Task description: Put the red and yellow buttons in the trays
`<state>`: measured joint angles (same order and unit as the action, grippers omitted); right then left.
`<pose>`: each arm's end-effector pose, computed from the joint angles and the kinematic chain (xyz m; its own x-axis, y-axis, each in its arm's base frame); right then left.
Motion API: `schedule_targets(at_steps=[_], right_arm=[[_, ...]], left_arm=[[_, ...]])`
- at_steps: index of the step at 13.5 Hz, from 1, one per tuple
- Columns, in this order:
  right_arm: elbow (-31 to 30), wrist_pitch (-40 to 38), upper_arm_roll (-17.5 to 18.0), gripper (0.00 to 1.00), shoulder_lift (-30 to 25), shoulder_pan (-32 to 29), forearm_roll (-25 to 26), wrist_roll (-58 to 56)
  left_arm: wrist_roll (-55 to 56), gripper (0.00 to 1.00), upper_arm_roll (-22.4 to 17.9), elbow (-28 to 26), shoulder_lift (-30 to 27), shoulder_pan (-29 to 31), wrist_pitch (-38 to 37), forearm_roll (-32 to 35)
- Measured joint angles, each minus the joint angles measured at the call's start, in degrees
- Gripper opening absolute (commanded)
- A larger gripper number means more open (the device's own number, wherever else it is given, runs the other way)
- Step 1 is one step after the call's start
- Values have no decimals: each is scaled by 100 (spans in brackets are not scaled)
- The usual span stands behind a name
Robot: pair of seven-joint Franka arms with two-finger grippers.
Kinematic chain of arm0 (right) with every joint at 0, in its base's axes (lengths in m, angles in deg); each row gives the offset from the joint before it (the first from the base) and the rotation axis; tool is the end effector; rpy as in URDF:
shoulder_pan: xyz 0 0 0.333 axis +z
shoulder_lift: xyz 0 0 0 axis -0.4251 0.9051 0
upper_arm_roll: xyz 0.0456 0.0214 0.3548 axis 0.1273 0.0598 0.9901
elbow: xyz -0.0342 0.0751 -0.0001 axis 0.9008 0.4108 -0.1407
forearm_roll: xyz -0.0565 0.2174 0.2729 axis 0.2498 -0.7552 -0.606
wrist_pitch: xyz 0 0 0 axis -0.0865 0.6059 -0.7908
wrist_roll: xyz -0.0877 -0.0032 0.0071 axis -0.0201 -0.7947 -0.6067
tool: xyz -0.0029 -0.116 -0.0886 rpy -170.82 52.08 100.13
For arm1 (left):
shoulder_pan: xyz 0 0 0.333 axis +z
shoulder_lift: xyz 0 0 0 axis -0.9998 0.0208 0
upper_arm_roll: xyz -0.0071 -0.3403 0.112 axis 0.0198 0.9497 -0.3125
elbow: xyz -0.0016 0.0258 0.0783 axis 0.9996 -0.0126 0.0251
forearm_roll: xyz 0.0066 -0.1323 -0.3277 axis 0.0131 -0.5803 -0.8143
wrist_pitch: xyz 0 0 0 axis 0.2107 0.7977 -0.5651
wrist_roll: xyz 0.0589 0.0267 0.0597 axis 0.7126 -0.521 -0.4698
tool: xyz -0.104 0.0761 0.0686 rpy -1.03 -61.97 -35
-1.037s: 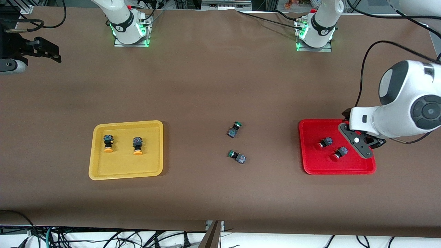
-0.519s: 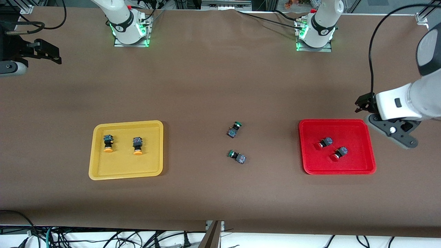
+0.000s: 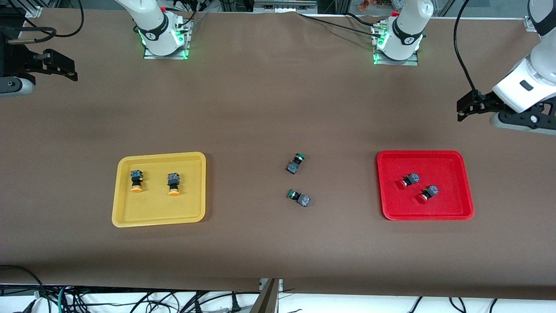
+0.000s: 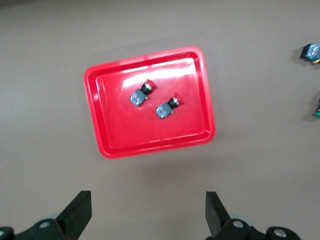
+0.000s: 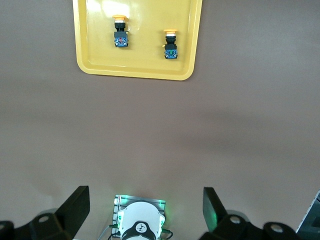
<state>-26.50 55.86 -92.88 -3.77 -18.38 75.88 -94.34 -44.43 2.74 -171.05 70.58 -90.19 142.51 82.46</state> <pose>0.4970 0.0231 0.6478 0.9696 0.1393 -0.2013 0.1472 -0.9888 0.0245 0.5125 -0.0160 0.5858 0.9898 -0.1416 -0.0157 -0.1422 -0.9883 -0.0547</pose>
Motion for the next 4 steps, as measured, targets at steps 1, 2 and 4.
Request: schedule_targets(at_steps=[1, 2, 4], right_arm=[[0, 0, 0, 100, 0, 0, 0, 0], [0, 0, 0, 100, 0, -1, 0, 0], [0, 0, 0, 100, 0, -1, 0, 0]], left_arm=[[0, 100, -46, -141, -87, 0, 36, -11], [4, 100, -57, -212, -121, -1, 51, -12], [19, 100, -56, -259, -123, -14, 74, -13]])
